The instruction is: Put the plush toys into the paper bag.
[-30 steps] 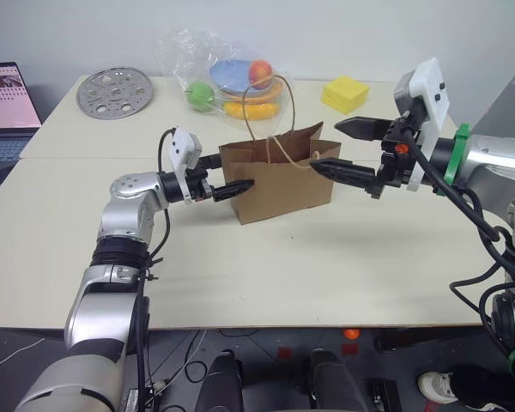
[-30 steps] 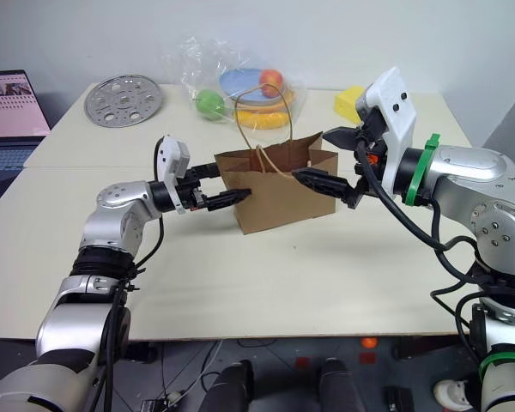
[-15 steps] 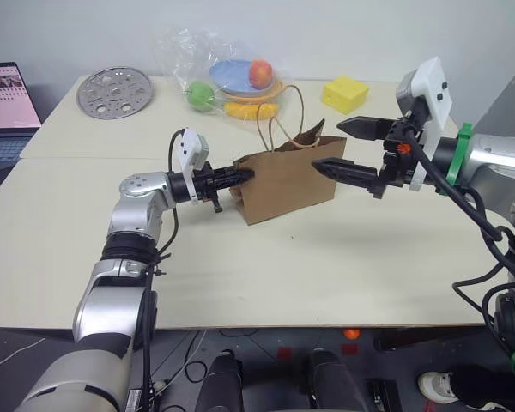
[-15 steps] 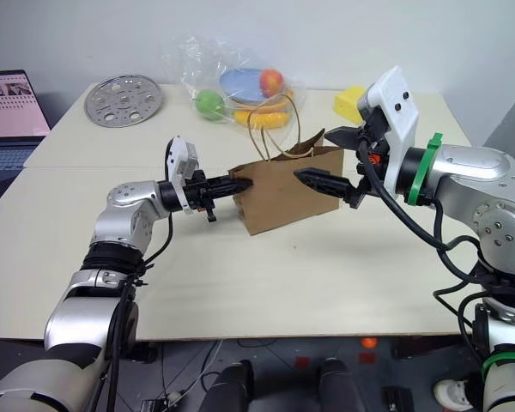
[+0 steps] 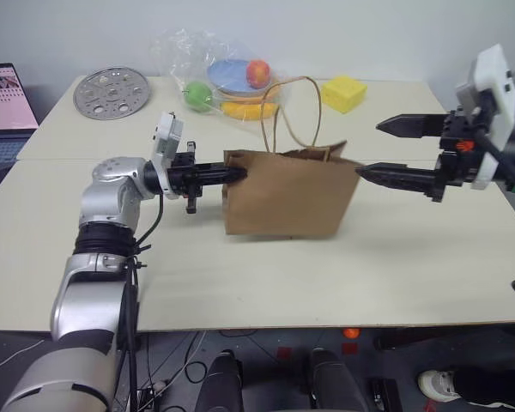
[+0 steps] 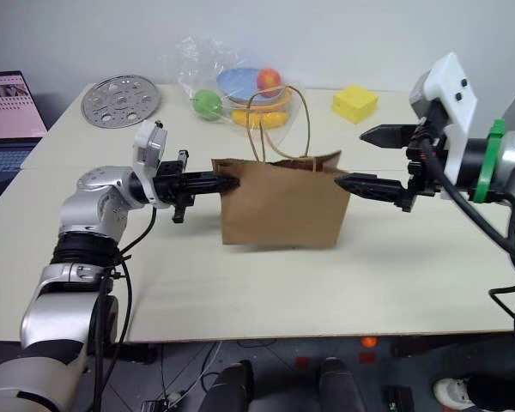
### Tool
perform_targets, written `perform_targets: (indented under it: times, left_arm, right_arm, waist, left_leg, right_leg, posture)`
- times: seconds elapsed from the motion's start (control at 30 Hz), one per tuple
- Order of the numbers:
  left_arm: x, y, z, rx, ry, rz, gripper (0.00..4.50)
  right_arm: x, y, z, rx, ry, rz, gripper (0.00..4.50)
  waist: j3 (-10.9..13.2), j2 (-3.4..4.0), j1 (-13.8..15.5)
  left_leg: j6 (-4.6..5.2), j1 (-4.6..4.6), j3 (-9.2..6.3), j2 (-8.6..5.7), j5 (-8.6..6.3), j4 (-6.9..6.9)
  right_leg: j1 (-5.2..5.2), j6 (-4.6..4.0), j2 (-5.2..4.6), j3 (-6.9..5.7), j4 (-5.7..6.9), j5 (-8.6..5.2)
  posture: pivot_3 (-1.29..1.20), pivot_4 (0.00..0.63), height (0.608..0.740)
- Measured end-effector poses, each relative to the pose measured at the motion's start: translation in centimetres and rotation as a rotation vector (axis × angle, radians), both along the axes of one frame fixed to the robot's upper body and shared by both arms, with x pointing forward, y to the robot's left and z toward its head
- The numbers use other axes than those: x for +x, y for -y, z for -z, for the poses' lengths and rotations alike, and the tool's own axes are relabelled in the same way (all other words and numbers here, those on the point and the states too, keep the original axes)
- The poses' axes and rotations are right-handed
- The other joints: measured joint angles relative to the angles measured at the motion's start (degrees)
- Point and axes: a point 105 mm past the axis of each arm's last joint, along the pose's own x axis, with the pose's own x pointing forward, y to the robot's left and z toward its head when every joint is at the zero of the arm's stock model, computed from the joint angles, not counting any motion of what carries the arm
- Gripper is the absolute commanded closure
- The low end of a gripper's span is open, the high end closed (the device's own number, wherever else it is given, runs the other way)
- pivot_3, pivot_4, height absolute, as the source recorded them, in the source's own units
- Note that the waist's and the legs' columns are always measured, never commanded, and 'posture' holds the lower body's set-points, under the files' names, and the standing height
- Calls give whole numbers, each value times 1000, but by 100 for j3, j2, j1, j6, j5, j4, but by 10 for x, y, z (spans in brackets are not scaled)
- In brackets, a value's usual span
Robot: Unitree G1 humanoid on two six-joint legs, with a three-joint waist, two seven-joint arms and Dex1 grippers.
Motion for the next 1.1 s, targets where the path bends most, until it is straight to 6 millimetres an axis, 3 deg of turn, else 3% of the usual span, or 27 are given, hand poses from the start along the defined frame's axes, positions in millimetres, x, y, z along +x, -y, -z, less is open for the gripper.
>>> perform_targets:
  times: [0.17, 0.33, 0.5, 0.73, 0.8, 0.97, 1.1]
  left_arm:
    - [-3, 4, 16, 94, 7, 50, 4460]
    - [0, 9, 38, 123, 17, 62, 4460]
    - [5, 5, 40, 154, 5, 41, 2951]
    - [-6, -31, 6, 209, 37, -14, 767]
    - [-11, -42, -2, 210, 16, -48, 154]
    - [-18, -99, -20, 181, -23, -356, 14]
    - [-24, -102, -10, 265, -4, -488, 14]
  right_arm:
    - [-10, 11, -8, -1, -62, 7, 0]
    - [-15, 5, 3, -14, -104, -16, 0]
    - [-16, 1, 12, -11, -122, -14, 0]
    - [-14, 11, 38, -1, -180, 28, 0]
    - [-10, 22, 42, 5, -164, 78, 0]
    - [1, 74, 63, 4, -175, 278, 0]
    - [9, 92, 62, 19, -121, 339, 0]
  waist:
    - [1, 2, 6]
    - [1, 2, 13]
    - [2, 2, 13]
    - [3, 4, -12]
    - [3, 4, -7]
    - [3, 4, -6]
    - [4, 6, 2]
  left_leg:
    - [0, -1, 3, 0, 0, 7]
    - [0, -5, 3, 0, 0, 10]
    - [0, -8, 1, 0, 0, 9]
    - [1, -8, 2, 1, -1, 4]
    - [1, -8, 1, 1, -1, 5]
    - [1, -4, 7, 1, -1, 6]
    - [0, 3, 8, 3, 1, 10]
  right_leg:
    - [1, 0, -2, 2, -3, -1]
    - [0, -2, -1, 3, -4, -1]
    - [-2, -1, -1, 1, -3, -1]
    - [-6, -2, -1, 2, 1, -1]
    - [-6, 0, -1, 1, 0, -4]
    - [-5, 15, -2, 6, 1, -13]
    - [0, 11, -2, 5, 4, -14]
  posture:
    - [0, 150, 740]
    - [0, 150, 740]
    - [0, 150, 740]
    - [0, 150, 740]
    - [0, 150, 740]
    - [0, 150, 740]
    - [0, 150, 740]
